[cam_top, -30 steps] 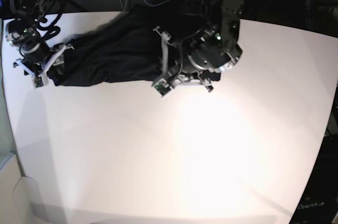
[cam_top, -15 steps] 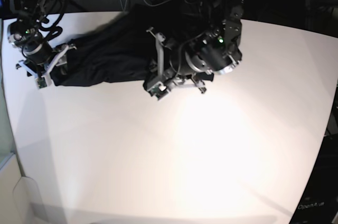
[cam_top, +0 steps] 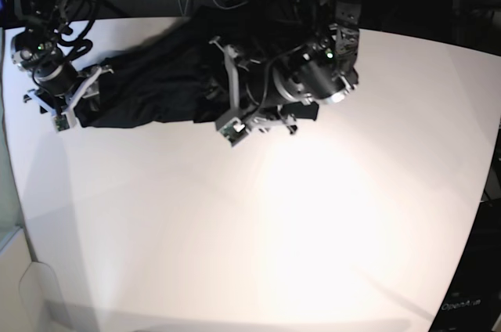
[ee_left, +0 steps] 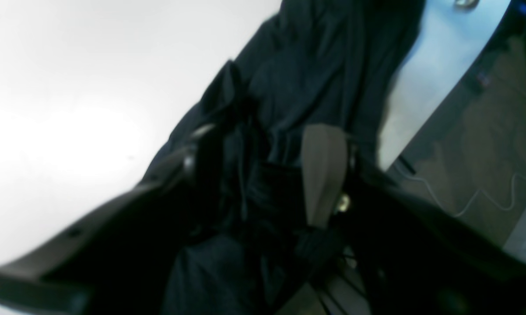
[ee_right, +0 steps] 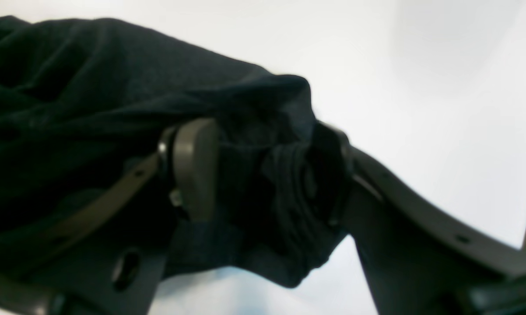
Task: Fold the T-shirt properly
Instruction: 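Lay the held end onto the strip middle with the left gripper, then press the folded end down and release it with the left gripper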
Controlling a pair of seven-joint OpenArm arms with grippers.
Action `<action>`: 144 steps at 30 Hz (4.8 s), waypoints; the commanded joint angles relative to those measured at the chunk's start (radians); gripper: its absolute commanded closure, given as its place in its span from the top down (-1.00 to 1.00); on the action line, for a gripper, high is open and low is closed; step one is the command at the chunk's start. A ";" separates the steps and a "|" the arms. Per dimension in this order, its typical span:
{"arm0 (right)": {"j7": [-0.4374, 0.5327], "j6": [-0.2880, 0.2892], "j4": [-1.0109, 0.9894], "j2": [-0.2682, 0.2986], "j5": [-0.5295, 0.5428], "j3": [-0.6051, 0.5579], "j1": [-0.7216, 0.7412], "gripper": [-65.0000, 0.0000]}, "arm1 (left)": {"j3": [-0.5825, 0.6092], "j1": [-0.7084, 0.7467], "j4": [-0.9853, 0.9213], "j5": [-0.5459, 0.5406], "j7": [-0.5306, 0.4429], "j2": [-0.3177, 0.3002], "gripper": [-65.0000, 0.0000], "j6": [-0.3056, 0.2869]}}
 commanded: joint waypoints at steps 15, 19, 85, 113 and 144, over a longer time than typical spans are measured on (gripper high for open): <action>0.022 -0.005 0.017 0.016 0.007 -0.002 0.011 0.07 | -0.165 0.031 0.014 -0.020 -0.016 -0.059 -0.95 -0.001; 0.022 -0.005 0.017 0.016 0.007 -0.002 0.011 0.07 | -0.161 0.029 0.012 -0.017 -0.018 -0.055 -0.95 0.002; 0.022 -0.005 0.017 0.017 0.007 -0.003 0.026 0.07 | -0.075 0.006 -0.075 0.113 -0.111 -0.128 -0.95 0.186; 0.022 -0.005 0.017 0.017 0.007 -0.022 0.020 0.07 | 0.336 -0.028 -0.047 0.103 -0.122 -0.167 -0.95 0.172; 0.022 -0.005 0.017 0.017 0.007 -0.022 0.024 0.07 | 0.396 -0.063 -0.187 0.103 -0.101 -0.171 -0.95 0.172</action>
